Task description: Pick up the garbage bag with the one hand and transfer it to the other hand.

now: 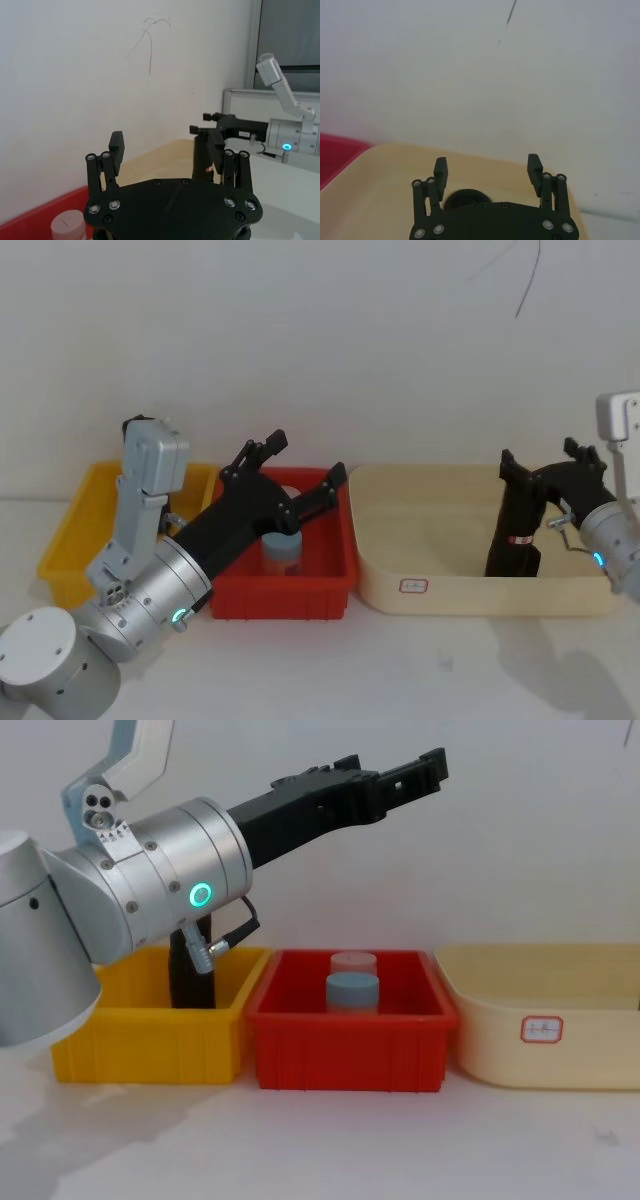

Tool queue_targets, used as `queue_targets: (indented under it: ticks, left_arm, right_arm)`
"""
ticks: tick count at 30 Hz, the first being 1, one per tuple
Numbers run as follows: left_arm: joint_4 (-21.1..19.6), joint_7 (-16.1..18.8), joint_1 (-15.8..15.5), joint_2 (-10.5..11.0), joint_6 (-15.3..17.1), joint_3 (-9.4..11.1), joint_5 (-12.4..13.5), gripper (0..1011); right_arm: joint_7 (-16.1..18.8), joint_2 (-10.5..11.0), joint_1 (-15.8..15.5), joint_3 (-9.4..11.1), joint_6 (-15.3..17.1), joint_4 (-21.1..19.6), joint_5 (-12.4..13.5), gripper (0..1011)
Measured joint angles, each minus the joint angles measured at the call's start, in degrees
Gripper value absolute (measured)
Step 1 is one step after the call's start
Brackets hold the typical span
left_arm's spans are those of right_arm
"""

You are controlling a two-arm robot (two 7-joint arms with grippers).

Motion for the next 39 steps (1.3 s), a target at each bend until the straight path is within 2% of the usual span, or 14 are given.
queue_targets:
  ticks: [1, 11, 20, 28, 35, 39]
  left_arm:
    - [0.0, 0.0, 0.0, 0.0, 0.0, 0.0, 0.0, 1001]
    - [0.0, 0.01, 0.0, 0.01, -0.01, 0.0, 0.0, 1001]
    - [-0.52, 1.63, 0.39, 0.34, -0.81, -0.39, 0.81, 1001]
    - [-1.79, 5.19, 1.6, 0.87, -2.27, -1.83, 3.27, 1001]
    - [-2.95, 8.29, 2.95, 1.4, -3.21, -3.28, 5.54, 1001]
    - [-3.96, 11.01, 4.19, 1.84, -3.73, -4.58, 7.3, 1001]
  right_arm:
    - [-0.32, 0.14, -0.28, 0.26, -0.3, -0.99, -0.33, 1001]
    - [-0.33, 0.56, -1.59, 0.56, -1.65, -6.7, -1.27, 1000]
    - [2.38, 0.37, -3.0, -0.52, -1.51, -11.43, -0.85, 1000]
    - [5.44, -0.37, -4.23, -3.0, -0.61, -13.61, -0.19, 1000]
    - [7.85, -0.98, -4.41, -5.46, -0.23, -13.84, 0.22, 1000]
    - [9.9, -1.4, -3.97, -7.54, -0.04, -13.2, 0.54, 1000]
